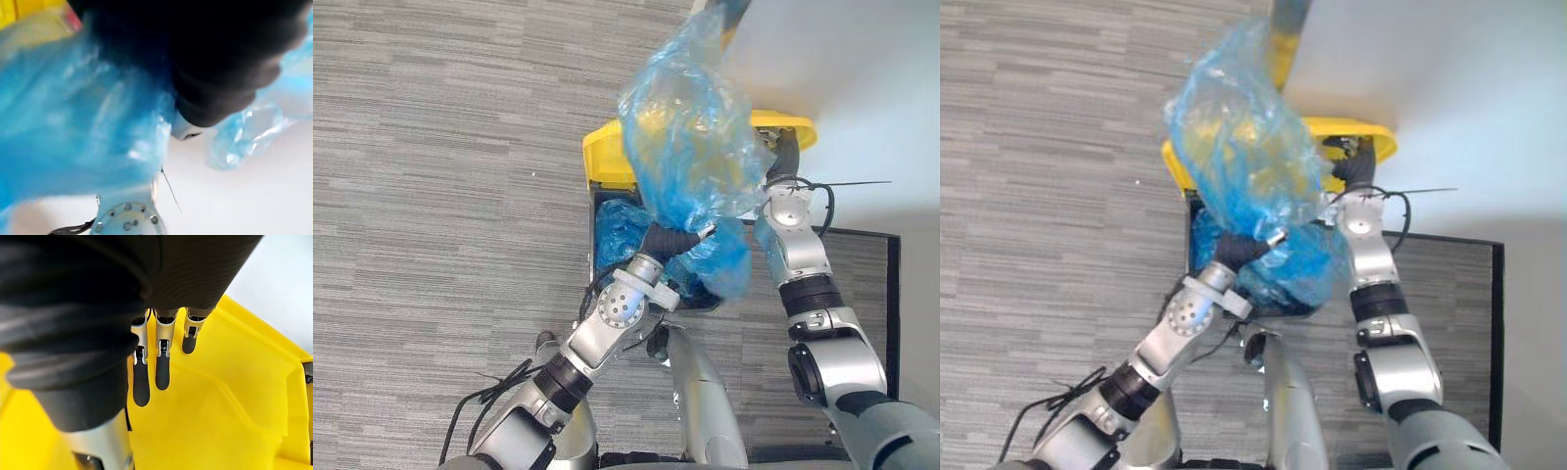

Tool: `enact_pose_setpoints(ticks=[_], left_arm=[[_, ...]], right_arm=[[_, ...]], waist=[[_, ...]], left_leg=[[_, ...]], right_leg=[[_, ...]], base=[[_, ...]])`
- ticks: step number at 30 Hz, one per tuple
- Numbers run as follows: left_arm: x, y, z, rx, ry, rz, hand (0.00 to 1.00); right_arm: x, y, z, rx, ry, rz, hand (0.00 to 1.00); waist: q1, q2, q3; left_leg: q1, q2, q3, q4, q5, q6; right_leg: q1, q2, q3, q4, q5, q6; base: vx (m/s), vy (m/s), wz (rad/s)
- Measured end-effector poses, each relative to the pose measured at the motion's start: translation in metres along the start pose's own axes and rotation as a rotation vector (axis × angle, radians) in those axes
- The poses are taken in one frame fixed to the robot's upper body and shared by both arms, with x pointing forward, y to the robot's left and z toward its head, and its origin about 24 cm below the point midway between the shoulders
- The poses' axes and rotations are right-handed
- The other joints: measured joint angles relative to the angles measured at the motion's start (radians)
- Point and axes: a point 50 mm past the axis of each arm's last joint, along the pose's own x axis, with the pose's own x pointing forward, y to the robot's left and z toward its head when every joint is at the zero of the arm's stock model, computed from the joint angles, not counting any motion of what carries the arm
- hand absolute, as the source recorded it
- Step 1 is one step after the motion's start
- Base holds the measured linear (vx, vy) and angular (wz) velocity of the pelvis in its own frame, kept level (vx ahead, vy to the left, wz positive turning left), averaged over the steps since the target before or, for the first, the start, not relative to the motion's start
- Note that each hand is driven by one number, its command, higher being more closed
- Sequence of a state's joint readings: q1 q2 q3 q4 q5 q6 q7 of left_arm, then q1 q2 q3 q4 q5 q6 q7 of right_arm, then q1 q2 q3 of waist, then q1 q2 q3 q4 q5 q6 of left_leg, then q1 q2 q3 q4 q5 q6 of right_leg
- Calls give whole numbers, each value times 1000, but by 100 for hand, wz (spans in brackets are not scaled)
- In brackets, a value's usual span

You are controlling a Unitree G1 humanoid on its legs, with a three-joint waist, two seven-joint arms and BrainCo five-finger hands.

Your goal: Gather rubbish on tea table into small bin, then transfer packed bag to large trash can.

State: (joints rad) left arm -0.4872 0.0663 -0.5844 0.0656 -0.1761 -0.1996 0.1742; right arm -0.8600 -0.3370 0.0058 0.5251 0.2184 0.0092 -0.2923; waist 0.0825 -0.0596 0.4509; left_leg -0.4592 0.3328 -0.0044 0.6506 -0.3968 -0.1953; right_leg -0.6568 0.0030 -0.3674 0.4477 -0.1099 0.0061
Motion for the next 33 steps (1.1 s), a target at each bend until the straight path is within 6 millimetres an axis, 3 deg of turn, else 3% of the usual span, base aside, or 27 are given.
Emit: enact_pose_setpoints(ticks=[4,13,21,24,25,33], left_arm=[[13,8,-15,107,78,-1,100],[24,25,-43,282,230,13,100],[12,65,-73,386,417,158,100],[8,76,-75,416,447,203,100],[7,79,-76,451,455,221,0],[1,91,-83,558,516,255,0]], right_arm=[[7,7,18,6,-52,25,0],[8,17,47,7,-161,70,0],[9,27,76,24,-257,97,0],[9,32,80,19,-272,106,0],[9,32,80,17,-273,104,0],[9,31,80,5,-277,86,0]], waist=[[-10,-23,9],[-29,-33,16],[-38,-42,28],[-39,-45,35],[-39,-45,35],[-43,-45,35]], left_leg=[[-36,15,24,30,-3,-3],[-140,40,24,94,-12,-10],[-186,39,26,103,-12,-11],[-190,38,25,104,-12,-10],[-190,37,24,103,-12,-11],[-190,26,22,106,-12,-11]], right_leg=[[-39,13,14,0,16,-11],[-109,32,12,-21,51,-19],[-147,32,16,-30,67,-15],[-150,32,14,-30,69,-20],[-150,30,14,-28,69,-20],[-148,17,14,-20,65,-20]], base=[[-34,-21,-19],[-53,-26,-7],[-45,-14,-3],[0,0,0],[-24,-11,4],[-34,-3,4]])
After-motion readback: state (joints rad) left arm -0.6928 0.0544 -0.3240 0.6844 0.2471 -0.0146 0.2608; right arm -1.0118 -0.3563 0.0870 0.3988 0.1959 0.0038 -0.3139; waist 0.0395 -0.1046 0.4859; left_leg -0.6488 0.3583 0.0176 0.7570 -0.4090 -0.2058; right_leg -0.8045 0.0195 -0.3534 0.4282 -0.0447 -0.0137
